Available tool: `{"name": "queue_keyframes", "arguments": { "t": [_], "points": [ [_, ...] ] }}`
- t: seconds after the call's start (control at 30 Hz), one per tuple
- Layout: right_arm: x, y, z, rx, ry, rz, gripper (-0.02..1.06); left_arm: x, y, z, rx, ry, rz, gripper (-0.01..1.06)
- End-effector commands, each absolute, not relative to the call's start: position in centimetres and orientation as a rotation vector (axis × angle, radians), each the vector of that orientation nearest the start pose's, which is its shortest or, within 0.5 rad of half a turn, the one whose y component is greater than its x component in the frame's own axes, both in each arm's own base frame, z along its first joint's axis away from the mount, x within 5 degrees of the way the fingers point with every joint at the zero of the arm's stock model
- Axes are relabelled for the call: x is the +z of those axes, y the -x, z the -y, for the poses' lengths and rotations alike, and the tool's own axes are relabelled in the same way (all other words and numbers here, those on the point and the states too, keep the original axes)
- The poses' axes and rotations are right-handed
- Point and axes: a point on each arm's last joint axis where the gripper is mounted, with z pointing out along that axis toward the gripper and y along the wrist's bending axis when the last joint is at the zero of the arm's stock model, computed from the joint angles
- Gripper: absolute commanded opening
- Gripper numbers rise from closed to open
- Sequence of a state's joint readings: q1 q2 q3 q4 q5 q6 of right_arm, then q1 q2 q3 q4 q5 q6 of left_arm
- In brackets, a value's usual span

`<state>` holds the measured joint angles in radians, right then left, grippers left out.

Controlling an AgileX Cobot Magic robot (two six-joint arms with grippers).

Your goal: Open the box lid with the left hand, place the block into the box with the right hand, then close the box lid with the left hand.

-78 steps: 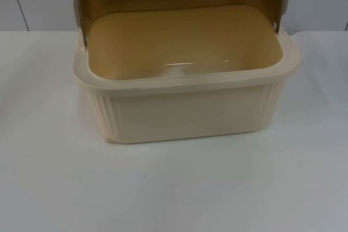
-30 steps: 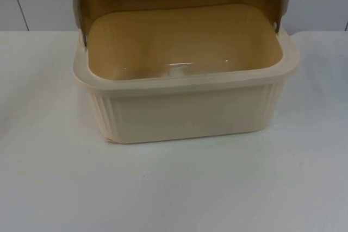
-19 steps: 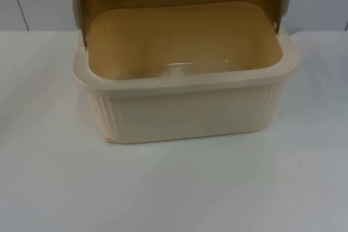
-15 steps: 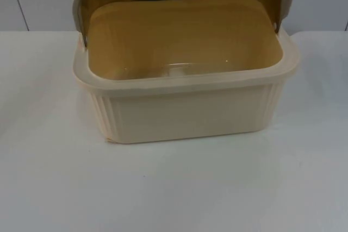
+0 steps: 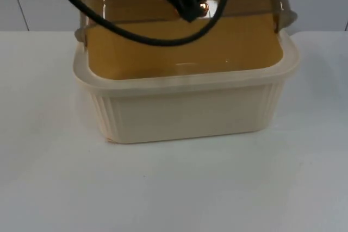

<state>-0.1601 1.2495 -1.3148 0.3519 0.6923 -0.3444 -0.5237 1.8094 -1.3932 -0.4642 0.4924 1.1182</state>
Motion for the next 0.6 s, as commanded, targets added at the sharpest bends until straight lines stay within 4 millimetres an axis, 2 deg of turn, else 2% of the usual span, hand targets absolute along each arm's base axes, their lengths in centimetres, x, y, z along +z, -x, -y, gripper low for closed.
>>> {"name": "queue_keyframes", "arguments": {
  "t": [0.0, 0.17, 0.27, 0.3, 0.43, 0.57],
  "points": [
    [42.2, -26.6, 2.2, 0.098, 0.046, -2.058, 1.05, 26.1, -34.3, 22.3, -0.162, -1.422, -1.857, 0.0],
    [42.2, -26.6, 2.2, 0.103, 0.048, -2.063, 1.05, 24.1, -32.8, 22.7, -0.173, -1.444, -1.886, 0.0],
    [42.2, -26.6, 2.2, 0.103, 0.048, -2.063, 1.05, 23.7, -32.2, 22.9, -0.171, -1.45, -1.882, 0.0],
    [42.2, -26.6, 2.2, 0.103, 0.048, -2.063, 1.05, 23.4, -31.5, 23.2, -0.168, -1.458, -1.873, 0.0],
    [42.1, -26.6, 2.2, 0.105, 0.049, -2.066, 1.05, 23.0, -30.2, 23.6, -0.166, -1.458, -1.856, 0.0],
    [42.1, -26.6, 2.2, 0.105, 0.049, -2.068, 1.05, 23.5, -29.2, 23.7, -0.177, -1.411, -1.846, 0.0]
  ]
}}
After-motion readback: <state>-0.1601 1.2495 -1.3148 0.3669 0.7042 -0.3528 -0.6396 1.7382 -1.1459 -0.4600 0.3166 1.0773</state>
